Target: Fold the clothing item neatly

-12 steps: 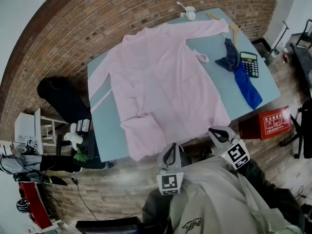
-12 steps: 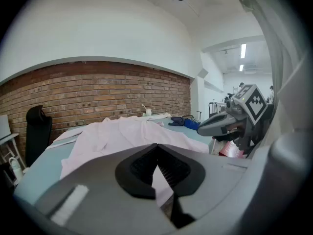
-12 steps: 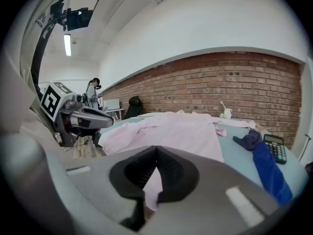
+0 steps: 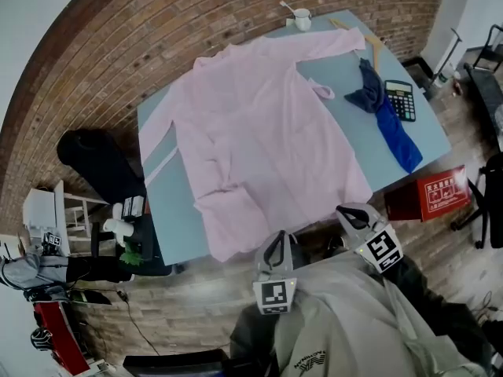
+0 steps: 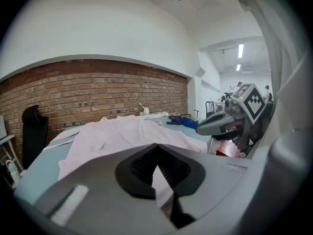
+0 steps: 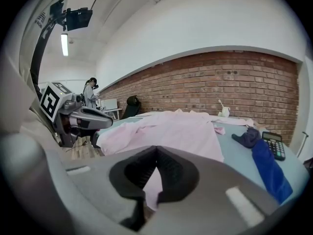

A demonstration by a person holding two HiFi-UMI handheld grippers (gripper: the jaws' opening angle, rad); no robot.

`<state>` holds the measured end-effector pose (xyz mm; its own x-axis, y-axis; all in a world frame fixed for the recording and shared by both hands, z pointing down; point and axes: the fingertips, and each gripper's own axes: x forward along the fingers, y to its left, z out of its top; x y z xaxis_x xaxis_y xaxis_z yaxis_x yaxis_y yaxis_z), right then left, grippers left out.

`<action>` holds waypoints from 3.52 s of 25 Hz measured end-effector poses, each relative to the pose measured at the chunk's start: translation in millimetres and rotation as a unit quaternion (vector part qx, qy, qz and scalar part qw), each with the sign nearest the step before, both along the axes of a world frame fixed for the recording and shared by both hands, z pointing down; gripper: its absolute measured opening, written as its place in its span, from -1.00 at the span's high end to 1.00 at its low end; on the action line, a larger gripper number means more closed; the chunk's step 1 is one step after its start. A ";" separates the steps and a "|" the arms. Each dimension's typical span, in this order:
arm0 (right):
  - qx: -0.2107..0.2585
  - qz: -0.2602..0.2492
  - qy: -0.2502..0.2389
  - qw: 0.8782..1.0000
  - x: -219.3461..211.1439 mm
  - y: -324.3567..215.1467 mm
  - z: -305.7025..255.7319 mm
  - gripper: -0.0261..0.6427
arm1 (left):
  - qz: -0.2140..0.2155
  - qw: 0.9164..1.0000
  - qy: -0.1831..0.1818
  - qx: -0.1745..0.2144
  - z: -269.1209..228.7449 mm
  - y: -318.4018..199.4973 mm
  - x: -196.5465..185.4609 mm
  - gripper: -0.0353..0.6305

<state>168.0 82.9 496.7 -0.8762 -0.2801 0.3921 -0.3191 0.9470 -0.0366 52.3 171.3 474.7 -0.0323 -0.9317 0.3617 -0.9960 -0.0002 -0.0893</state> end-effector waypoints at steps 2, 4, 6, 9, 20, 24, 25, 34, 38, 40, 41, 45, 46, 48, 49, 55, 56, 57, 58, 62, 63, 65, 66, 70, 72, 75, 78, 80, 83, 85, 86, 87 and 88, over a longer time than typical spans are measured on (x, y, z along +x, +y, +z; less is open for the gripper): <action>-0.002 0.005 0.001 1.000 -1.2 -1.2 1.7 0.92 | 0.003 1.000 0.000 -0.002 1.2 -0.3 -2.3 0.88; -0.006 0.015 0.000 1.000 -3.3 -1.2 3.3 0.92 | 0.004 1.000 0.001 -0.004 2.8 1.2 -7.4 0.88; -0.011 0.026 0.000 1.000 -6.4 -1.3 5.2 0.92 | 0.003 1.000 0.003 -0.005 4.3 2.6 -15.4 0.88; -0.016 0.049 0.007 0.999 -10.8 -3.0 7.6 0.92 | -0.004 1.000 0.004 -0.004 4.1 3.1 -33.4 0.88; 0.125 0.151 0.025 0.980 -28.1 -78.8 -62.3 0.92 | -0.006 0.999 0.037 0.032 -27.9 -35.2 -110.8 0.88; 0.110 0.191 0.014 0.975 -40.7 -92.1 -66.4 0.92 | 0.031 0.999 0.026 0.035 -28.6 -52.8 -117.7 0.88; 0.106 0.196 0.013 0.975 -43.8 -95.1 -65.8 0.92 | 0.038 0.998 0.029 0.034 -28.2 -58.7 -118.6 0.88; 0.141 0.224 0.037 0.964 -25.4 -188.7 -64.0 0.92 | 0.049 0.998 0.028 0.023 -26.2 -144.8 -110.4 0.88; 0.131 0.205 0.029 0.970 -18.4 -263.7 -73.2 0.92 | 0.002 0.999 0.037 0.032 -31.7 -191.7 -113.9 0.88; 0.146 0.169 0.060 0.973 -21.4 -301.2 -69.4 0.92 | -0.021 0.998 0.041 0.031 -31.8 -212.2 -115.4 0.88; 0.152 0.151 0.075 0.974 -23.8 -319.8 -66.0 0.92 | -0.031 0.998 0.042 0.029 -31.1 -222.2 -116.1 0.88; 0.183 0.101 0.110 0.972 -38.0 -388.0 -50.3 0.92 | -0.067 0.997 0.045 0.020 -24.5 -257.1 -116.5 0.88; 0.191 0.093 0.120 0.970 -42.1 -403.5 -44.9 0.92 | -0.073 0.996 0.045 0.017 -22.2 -264.3 -115.6 0.88; 0.199 0.088 0.145 0.965 -49.6 -436.5 -32.0 0.92 | -0.086 0.995 0.045 0.011 -16.6 -277.9 -114.4 0.88; 0.200 0.089 0.156 0.963 -53.2 -453.0 -25.7 0.92 | -0.093 0.995 0.047 0.009 -13.4 -284.2 -114.5 0.88; 0.182 0.062 0.222 0.956 -68.6 -525.0 19.7 0.45 | -0.129 0.990 0.053 -0.014 0.0 -313.9 -120.2 0.88; 0.188 0.053 0.253 0.947 -66.1 -535.5 32.0 0.45 | -0.135 0.989 0.055 -0.018 3.4 -316.5 -121.9 0.88; 0.194 0.043 0.284 0.938 -62.5 -546.1 43.9 0.45 | -0.141 0.988 0.056 -0.022 8.0 -318.3 -123.4 0.88; 0.197 0.033 0.313 0.929 -58.3 -556.7 54.8 0.45 | -0.146 0.987 0.058 -0.025 13.2 -319.4 -124.5 0.88; 0.209 -0.015 0.418 0.884 -40.7 -592.4 94.2 0.45 | -0.164 0.983 0.065 -0.043 24.9 -323.3 -128.2 0.88; 0.213 -0.029 0.439 0.873 -37.6 -597.7 103.3 0.45 | -0.169 0.982 0.066 -0.047 26.9 -323.3 -129.6 0.88; 0.232 -0.045 0.459 0.857 -34.8 -606.5 113.1 0.50 | -0.177 0.980 0.068 -0.053 30.7 -322.5 -132.7 0.88; 0.246 -0.047 0.463 0.850 -34.6 -611.5 114.5 0.50 | -0.180 0.980 0.068 -0.056 32.5 -322.0 -134.5 0.88; 0.312 -0.061 0.498 0.806 -39.1 -630.0 125.0 0.85 | -0.195 0.977 0.068 -0.061 38.2 -318.1 -141.2 0.88; 0.344 -0.059 0.510 0.786 -42.5 -635.3 125.9 0.88 | -0.199 0.976 0.069 -0.062 40.2 -313.6 -141.7 0.88; 0.355 -0.014 0.471 0.807 -52.7 -633.8 94.8 0.88 | -0.209 0.974 0.074 -0.054 37.5 -305.3 -146.3 0.88; 0.328 0.013 0.397 0.857 -78.4 -602.7 37.9 0.88 | -0.216 0.972 0.080 -0.038 36.4 -287.4 -157.3 0.88; 0.303 -0.003 0.367 0.880 -103.5 -564.7 3.1 0.88 | -0.220 0.972 0.082 -0.028 29.3 -276.4 -165.0 0.88; 0.249 -0.041 0.333 0.908 -147.1 -496.5 -34.6 0.88 | -0.219 0.972 0.090 -0.007 15.6 -257.7 -174.9 0.88; 0.223 -0.066 0.316 0.920 -174.1 -450.8 -51.0 0.88 | -0.214 0.972 0.100 0.006 8.1 -239.9 -179.9 0.87; 0.209 -0.076 0.301 0.927 -187.4 -428.5 -58.1 0.88 | -0.209 0.972 0.103 0.012 4.6 -229.9 -182.1 0.88; 0.191 -0.086 0.281 0.936 -200.7 -406.3 -64.4 0.88 | -0.203 0.974 0.103 0.017 0.8 -219.6 -184.2 0.88; 0.174 -0.095 0.258 0.946 -213.8 -384.6 -70.1 0.88 | -0.197 0.975 0.102 0.022 -3.3 -209.6 -186.6 0.88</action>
<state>-45.8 -301.7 426.6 -0.6405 -0.3271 0.6948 -0.0318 0.9153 0.4016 -134.3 -38.3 471.4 -0.3217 -0.8762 0.3589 -0.9150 0.3852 0.1200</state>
